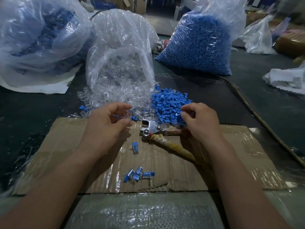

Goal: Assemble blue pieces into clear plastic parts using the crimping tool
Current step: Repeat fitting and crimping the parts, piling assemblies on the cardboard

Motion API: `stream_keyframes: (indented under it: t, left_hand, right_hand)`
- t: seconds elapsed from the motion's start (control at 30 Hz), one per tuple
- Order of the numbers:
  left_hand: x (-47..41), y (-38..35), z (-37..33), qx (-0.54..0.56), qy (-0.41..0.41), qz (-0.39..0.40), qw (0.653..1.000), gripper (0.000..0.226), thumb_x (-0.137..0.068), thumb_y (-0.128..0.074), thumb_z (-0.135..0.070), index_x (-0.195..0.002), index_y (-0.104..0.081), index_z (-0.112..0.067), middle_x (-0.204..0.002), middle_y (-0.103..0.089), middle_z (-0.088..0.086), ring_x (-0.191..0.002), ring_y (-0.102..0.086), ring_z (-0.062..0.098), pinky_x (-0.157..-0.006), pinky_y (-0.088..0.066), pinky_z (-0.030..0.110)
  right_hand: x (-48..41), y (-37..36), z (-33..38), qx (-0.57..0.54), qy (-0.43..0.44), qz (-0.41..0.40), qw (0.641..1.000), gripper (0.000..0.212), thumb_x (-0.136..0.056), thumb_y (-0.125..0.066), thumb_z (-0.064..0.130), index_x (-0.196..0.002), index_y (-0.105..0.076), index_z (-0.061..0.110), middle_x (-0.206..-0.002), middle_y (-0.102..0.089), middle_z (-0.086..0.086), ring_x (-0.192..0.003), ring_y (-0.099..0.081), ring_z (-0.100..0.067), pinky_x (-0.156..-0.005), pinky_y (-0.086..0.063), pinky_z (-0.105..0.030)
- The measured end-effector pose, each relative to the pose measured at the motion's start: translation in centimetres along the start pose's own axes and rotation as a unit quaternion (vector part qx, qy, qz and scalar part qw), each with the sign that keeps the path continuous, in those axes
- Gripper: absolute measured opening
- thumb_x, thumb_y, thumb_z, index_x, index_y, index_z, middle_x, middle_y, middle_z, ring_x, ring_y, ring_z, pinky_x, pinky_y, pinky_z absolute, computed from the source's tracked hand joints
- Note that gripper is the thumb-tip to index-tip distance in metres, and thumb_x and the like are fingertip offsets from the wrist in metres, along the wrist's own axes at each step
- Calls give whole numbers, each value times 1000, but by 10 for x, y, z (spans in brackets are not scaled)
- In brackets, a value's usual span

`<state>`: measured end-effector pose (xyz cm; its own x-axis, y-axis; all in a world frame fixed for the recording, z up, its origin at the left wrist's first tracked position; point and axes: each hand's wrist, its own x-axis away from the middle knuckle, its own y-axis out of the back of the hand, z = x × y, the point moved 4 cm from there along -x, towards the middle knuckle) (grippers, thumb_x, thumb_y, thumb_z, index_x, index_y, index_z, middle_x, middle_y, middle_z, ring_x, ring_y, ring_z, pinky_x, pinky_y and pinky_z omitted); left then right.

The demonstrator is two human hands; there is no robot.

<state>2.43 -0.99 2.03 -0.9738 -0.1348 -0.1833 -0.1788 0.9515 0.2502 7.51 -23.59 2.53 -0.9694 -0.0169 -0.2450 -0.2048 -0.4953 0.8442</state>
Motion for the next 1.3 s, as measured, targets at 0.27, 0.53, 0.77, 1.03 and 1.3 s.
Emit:
stream_keyframes:
  t: [0.27, 0.53, 0.77, 1.03, 1.3]
  left_hand:
    - [4, -6, -1, 63, 17, 52, 996, 30, -78, -65, -7, -90, -63, -34, -82, -71, -12, -71, -69, 7, -55, -50, 11]
    - [5, -6, -1, 109, 53, 40, 992, 26, -59, -69, -20, -84, -69, -26, -79, -73, -2, -66, -69, 11, -54, -53, 17]
    - [4, -7, 0, 119, 54, 39, 991, 19, -76, -64, 2, -81, -67, -16, -72, -72, 3, -63, -68, 7, -56, -51, 13]
    - [3, -7, 1, 124, 64, 39, 989, 8, -77, -60, -1, -79, -60, -8, -64, -69, 1, -58, -67, 9, -50, -51, 14]
    - [5, -9, 1, 141, 86, 48, 985, 9, -80, -58, 4, -81, -59, -4, -67, -70, 8, -59, -69, 14, -51, -55, 19]
  right_hand:
    - [-3, -14, 9, 31, 35, 41, 998, 32, -88, -60, 22, -120, -61, 26, -98, -44, 6, -94, -41, -9, -79, -31, -21]
    - [-8, -20, 8, 43, 43, 47, 997, 13, -86, -62, 19, -98, -70, 21, -91, -45, 7, -88, -38, -7, -75, -31, -21]
    - [-8, -21, 8, 38, 47, 50, 997, 21, -87, -61, 18, -107, -68, 20, -95, -49, 5, -93, -45, -12, -79, -35, -23]
    - [-9, -23, 7, 32, 66, 24, 997, 13, -90, -57, 16, -95, -68, 14, -90, -48, 5, -86, -42, -8, -74, -30, -20]
    - [10, 5, 26, -176, 55, -54, 981, 18, -90, -56, 14, -78, -54, 27, -73, -54, 15, -69, -53, 3, -62, -40, -6]
